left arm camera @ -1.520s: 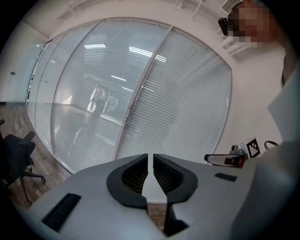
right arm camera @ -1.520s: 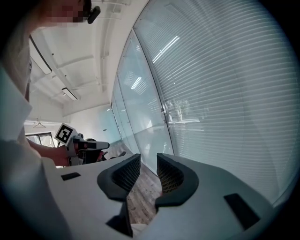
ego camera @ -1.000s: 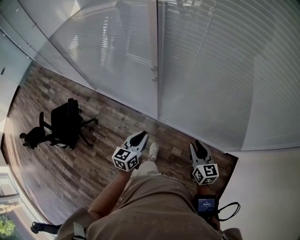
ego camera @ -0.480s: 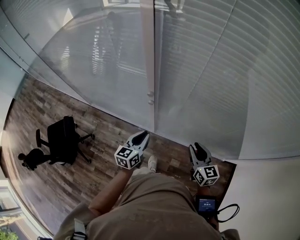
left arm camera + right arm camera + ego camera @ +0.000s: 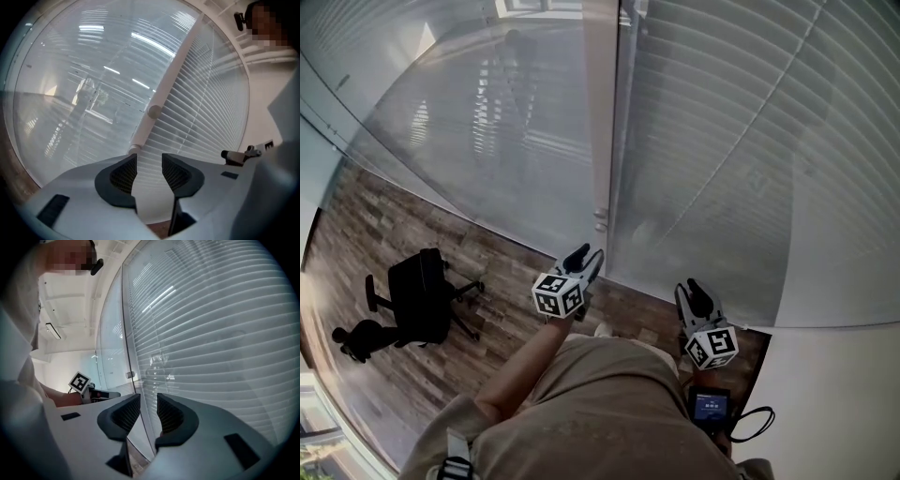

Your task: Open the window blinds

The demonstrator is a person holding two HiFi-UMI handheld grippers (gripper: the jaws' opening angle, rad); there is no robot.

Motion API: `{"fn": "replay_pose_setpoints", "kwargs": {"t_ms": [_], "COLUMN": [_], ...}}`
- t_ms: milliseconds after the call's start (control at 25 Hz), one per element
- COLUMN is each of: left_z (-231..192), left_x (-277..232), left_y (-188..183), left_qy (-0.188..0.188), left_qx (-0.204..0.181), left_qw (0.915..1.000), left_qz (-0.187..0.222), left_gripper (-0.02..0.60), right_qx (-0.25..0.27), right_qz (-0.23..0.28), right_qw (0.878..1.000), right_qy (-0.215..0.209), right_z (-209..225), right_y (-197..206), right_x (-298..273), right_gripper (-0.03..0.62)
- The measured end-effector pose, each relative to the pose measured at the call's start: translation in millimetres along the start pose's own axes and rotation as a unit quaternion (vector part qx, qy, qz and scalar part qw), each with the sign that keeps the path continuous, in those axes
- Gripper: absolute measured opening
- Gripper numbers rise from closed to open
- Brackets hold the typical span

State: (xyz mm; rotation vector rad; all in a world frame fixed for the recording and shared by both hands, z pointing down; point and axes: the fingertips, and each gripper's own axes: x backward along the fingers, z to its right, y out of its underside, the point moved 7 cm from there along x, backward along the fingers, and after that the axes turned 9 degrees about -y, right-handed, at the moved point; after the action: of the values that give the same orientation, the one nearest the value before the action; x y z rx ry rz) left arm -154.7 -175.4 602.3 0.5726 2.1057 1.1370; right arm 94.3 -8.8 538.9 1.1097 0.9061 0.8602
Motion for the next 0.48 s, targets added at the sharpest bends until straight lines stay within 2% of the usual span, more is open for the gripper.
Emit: {"fn": "replay_pose_setpoints", "kwargs": {"t_ms": [280, 480], "left_z": [12, 7], "left_x": [-37, -56], "left_y": [-10, -11], "left_qy": [-0.044, -0.078], "left_qx": [-0.098, -0.113], "left_qw": [0.9942, 0.9905], "left_qz": [-0.006, -0.013], "left_gripper": [0.164, 0.164], "right_qx": [-0.003, 0.004], "right_qz": [-0.011, -0.013], "right_qw": [1.0, 0.997], "right_qy": [-0.024, -0.07], "right_z": [15, 25], "right_y": [-5, -6], "right_x": [-8, -20], "right_gripper": [0.117, 0.117]}}
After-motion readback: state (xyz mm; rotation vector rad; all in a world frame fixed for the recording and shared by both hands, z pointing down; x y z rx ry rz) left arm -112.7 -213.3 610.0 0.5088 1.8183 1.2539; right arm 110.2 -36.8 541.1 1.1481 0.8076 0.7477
